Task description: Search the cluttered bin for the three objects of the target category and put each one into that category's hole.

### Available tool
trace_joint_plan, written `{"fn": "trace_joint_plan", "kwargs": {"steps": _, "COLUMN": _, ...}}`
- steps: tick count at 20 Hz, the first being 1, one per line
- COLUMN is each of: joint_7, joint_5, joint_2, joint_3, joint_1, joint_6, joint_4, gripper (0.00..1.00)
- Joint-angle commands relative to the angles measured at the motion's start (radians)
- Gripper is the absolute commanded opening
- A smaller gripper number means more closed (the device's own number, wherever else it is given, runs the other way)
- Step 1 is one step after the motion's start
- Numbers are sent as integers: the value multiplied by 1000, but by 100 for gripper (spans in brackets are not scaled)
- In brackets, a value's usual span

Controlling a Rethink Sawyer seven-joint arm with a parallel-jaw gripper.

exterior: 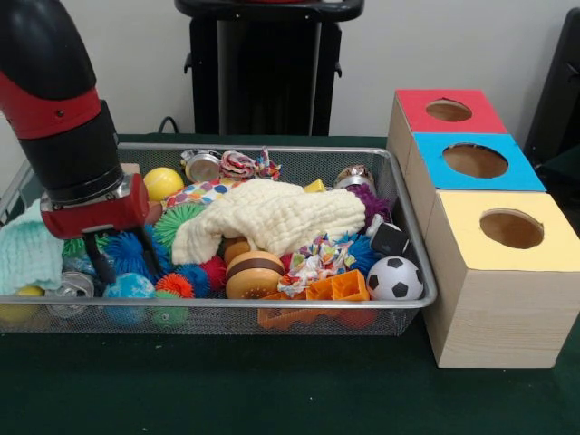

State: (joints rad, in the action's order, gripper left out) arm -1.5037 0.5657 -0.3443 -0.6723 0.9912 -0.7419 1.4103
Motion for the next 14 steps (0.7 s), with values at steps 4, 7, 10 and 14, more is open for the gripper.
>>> {"fn": "trace_joint_plan", "kwargs": {"steps": 4, "joint_7": 95, "joint_5": 30, "joint_2": -28, "joint_3": 87, "joint_1": -23, "joint_6": -133, "joint_4": -23, "gripper": 100}}
{"fn": "trace_joint_plan", "kwargs": {"steps": 7, "joint_7": 102, "joint_5": 30, "joint_2": -25, "joint_3": 91, "joint_1": -22, "joint_6": -140, "joint_4": -24, "gripper": 100}}
{"fn": "trace_joint_plan", "kwargs": {"steps": 10, "joint_7": 116, "joint_5": 29, "joint_2": -38, "joint_3": 94, "joint_1": -26, "joint_6": -164, "joint_4": -21, "gripper": 100}}
{"fn": "trace_joint_plan", "kwargs": {"steps": 14, "joint_7": 184, "joint_5": 44, "joint_2": -46, "joint_3": 82, "joint_1": -24, "joint_6": -187, "joint_4": -27, "gripper": 100}}
